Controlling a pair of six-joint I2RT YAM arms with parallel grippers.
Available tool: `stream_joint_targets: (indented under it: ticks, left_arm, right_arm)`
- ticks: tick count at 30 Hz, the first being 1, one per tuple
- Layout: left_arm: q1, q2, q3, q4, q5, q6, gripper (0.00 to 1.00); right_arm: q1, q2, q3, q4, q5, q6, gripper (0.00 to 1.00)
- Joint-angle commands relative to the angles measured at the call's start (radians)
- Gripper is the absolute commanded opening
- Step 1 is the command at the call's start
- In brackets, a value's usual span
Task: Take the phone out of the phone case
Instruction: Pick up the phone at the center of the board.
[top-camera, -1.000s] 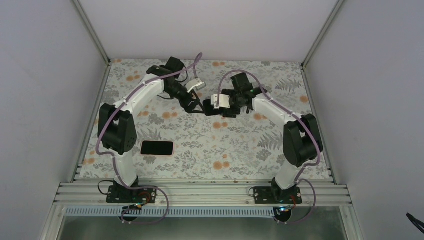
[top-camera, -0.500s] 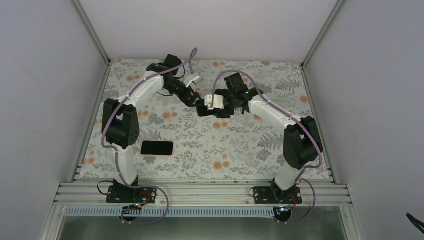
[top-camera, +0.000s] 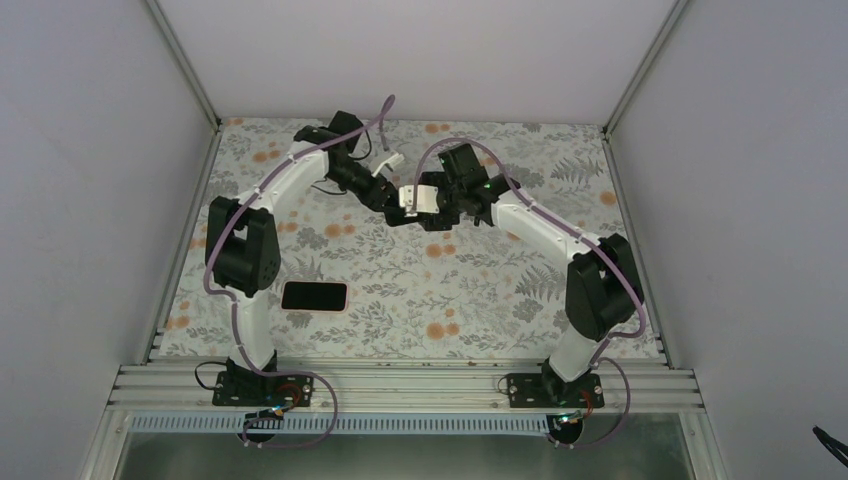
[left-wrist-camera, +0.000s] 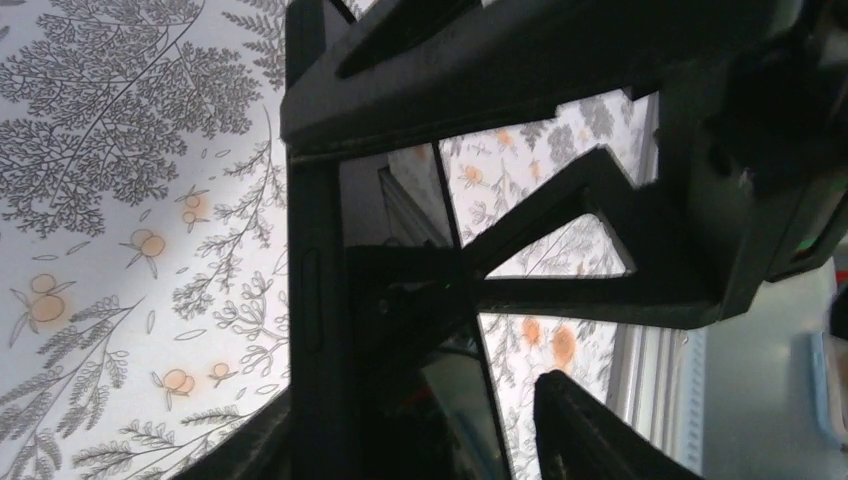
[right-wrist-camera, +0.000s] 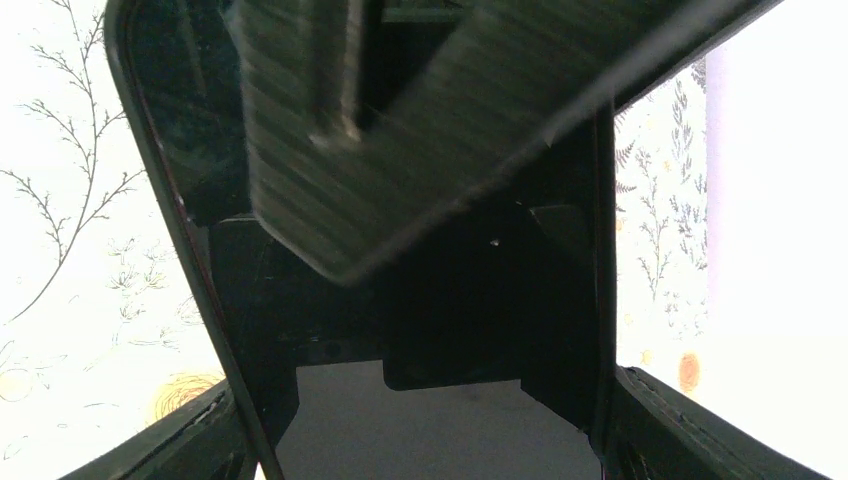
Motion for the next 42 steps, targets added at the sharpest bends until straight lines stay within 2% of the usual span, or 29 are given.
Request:
stream_joint_targets:
  ticks: [1,4,7,8,10,13,19,21,23,27,35,42]
  left_arm:
    - [-0.001,0.015,0.052,-0.064,0.101,0.040,0.45]
    - [-0.001,0.031,0.072,-0.106,0.149,0.062,0.29]
    - [-0.001,0.039,0.087,-0.124,0.163,0.073,0.05]
    - [-0.001,0.039,0.089,-0.126,0.157,0.076,0.02]
    - [-0.001,0.035,0.092,-0.131,0.149,0.086,0.02]
    - [-0.001,0.030,0.103,-0.143,0.148,0.109,0.02]
    - [0.001,-0.023,0.107,-0.205,0.096,0.239,0.02]
    - [0.001,-0.066,0.090,-0.200,0.049,0.279,0.02]
    - [0.001,-0.127,0.062,-0.181,0.010,0.316,0.02]
    - [-0.001,-0.236,-0.011,-0.106,-0.042,0.361,0.02]
    - [-0.025,-0.444,-0.204,0.057,-0.109,0.373,0.02]
    - [-0.038,-0.497,-0.269,0.109,-0.119,0.349,0.02]
  right_arm:
    - [0.020,-0.045,0.023,0.079,0.033,0.020,0.63]
    - [0.026,-0.045,0.023,0.088,0.048,0.025,0.63]
    - [0.029,-0.045,0.026,0.083,0.061,0.023,0.65]
    - [0.029,-0.045,0.025,0.081,0.065,0.026,0.65]
    - [0.029,-0.085,0.017,0.076,0.064,0.033,0.68]
    - [0.029,-0.117,-0.010,0.058,0.062,0.030,0.78]
    - [-0.005,-0.204,-0.044,-0.064,0.054,0.116,0.85]
    - [-0.040,-0.232,-0.034,-0.164,0.002,0.148,0.84]
    - [-0.100,-0.269,-0.031,-0.243,-0.147,0.144,0.84]
    - [-0.203,-0.333,-0.057,-0.281,-0.349,0.152,0.81]
    - [-0.236,-0.339,-0.059,-0.206,-0.408,0.317,0.66]
    - [-0.234,-0.316,-0.005,-0.172,-0.479,0.380,0.60]
